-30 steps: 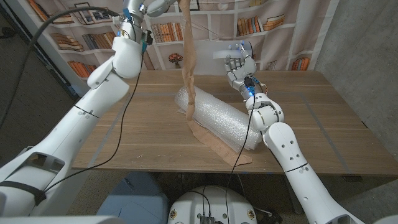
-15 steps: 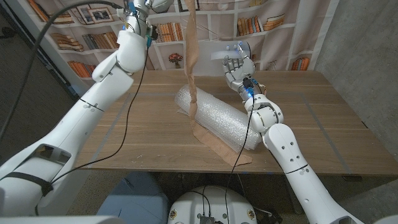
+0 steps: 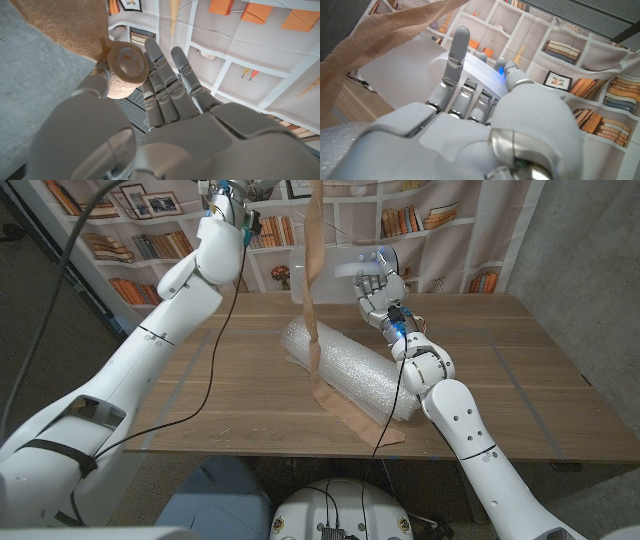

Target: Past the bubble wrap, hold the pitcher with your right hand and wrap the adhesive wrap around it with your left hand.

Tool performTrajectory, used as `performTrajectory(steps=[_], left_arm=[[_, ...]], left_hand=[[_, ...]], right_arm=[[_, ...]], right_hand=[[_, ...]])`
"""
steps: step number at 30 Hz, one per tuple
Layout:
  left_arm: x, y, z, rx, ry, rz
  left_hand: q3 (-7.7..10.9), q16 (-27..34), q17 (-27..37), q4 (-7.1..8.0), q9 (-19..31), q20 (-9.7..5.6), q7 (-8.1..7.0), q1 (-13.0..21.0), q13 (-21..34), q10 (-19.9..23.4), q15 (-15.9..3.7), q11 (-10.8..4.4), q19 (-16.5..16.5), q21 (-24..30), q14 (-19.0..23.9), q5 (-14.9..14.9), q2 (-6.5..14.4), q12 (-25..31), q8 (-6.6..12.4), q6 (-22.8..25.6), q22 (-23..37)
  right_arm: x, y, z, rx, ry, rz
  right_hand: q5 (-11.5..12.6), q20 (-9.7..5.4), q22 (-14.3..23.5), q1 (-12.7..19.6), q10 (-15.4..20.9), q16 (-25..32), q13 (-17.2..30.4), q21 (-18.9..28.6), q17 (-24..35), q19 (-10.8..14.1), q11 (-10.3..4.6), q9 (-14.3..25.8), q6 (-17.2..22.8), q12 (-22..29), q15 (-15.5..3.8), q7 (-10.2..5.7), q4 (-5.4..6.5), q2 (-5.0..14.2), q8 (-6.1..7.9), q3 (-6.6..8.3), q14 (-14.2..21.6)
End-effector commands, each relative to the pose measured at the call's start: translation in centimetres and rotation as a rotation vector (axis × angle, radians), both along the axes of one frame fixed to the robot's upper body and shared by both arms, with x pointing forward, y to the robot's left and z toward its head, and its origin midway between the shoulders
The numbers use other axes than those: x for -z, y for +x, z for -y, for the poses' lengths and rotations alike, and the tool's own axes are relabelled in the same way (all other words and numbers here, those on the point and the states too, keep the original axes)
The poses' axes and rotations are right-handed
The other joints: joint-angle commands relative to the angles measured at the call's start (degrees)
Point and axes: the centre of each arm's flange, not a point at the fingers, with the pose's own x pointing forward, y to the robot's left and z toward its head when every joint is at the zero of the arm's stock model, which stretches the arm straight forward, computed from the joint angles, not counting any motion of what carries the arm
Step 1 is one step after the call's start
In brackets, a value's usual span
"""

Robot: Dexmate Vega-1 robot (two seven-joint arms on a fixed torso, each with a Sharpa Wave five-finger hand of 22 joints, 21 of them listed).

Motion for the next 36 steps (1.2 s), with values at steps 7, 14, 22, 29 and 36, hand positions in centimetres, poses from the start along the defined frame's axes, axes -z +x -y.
performTrajectory(steps=[7,14,22,29,36], left_arm=[[-1.8,2.9,1.0,0.049,-0.016,-0.152],[-1.6,3.4,0.8,0.035,-0.024,-0.168],[-1.7,3.7,-0.4,0.009,-0.048,-0.182],[-1.8,4.0,-2.0,-0.008,-0.083,-0.208],[-1.8,4.7,-3.3,-0.035,-0.109,-0.233]], left_hand=[[0.45,-0.3,0.2,0.22,0.3,-0.08,-0.5,14.4,0.3,1.2,-0.13,-1.65,-0.9,0.9,-0.4,0.2,14.7,-0.5,-0.23,0.1,-0.4],[0.52,-0.4,0.3,0.28,0.4,-0.15,-0.77,14.3,0.3,1.1,-0.13,-1.62,-1.0,1.3,-0.6,0.2,14.7,-0.7,-0.43,-0.1,-0.6],[0.57,-0.5,0.3,0.31,0.4,-0.12,-0.74,14.3,0.4,1.2,-0.15,-1.79,-1.4,1.8,-0.6,0.1,14.7,-0.8,-0.61,-0.2,-1.0],[0.6,-0.5,0.4,0.34,0.5,-0.17,-0.92,14.2,0.5,1.2,-0.16,-1.76,-1.5,2.3,-0.6,0.1,14.7,-1.0,-0.69,-0.1,-1.3],[0.64,-0.6,0.4,0.41,0.8,-0.14,-0.93,14.1,0.5,1.2,-0.11,-1.59,-1.9,2.8,-0.7,0.1,14.7,-1.3,-0.43,0.5,-1.6]], right_arm=[[0.1,-0.7,-0.8,-0.055,-0.025,0.012],[0.0,-1.1,-0.8,-0.084,-0.021,0.015],[0.3,-1.6,-0.9,-0.108,-0.043,0.012],[0.6,-2.2,-1.3,-0.137,-0.066,0.013],[1.0,-2.7,-1.3,-0.152,-0.078,0.013]], right_hand=[[0.1,-5.63,0.2,0.4,0.4,0.3,0.2,-0.2,4.2,-16.6,-0.2,-0.1,0.2,-0.1,-7.4,0.31,-0.07,-0.33,0.27,0.0,13.5],[0.1,-5.6,0.2,0.4,0.4,0.2,0.3,-0.3,4.1,-16.6,-0.16,-0.2,0.2,0.0,-7.39,0.45,0.01,-0.28,0.3,-0.08,13.6],[0.1,-5.48,0.2,0.4,0.6,0.2,0.1,-0.3,4.1,-16.5,-0.16,-0.2,0.1,-0.1,-7.39,0.56,0.04,-0.27,0.32,-0.18,13.7],[0.1,-5.44,0.2,0.4,0.7,0.3,0.1,-0.3,4.1,-16.4,0.17,-0.3,0.1,0.0,-7.39,0.8,0.02,-0.25,0.37,-0.21,13.8],[0.1,-5.39,0.2,0.5,0.7,0.2,0.1,-0.3,4.0,-16.3,0.05,-0.3,0.1,-0.1,-7.36,0.79,0.03,-0.19,0.38,-0.25,13.8]])
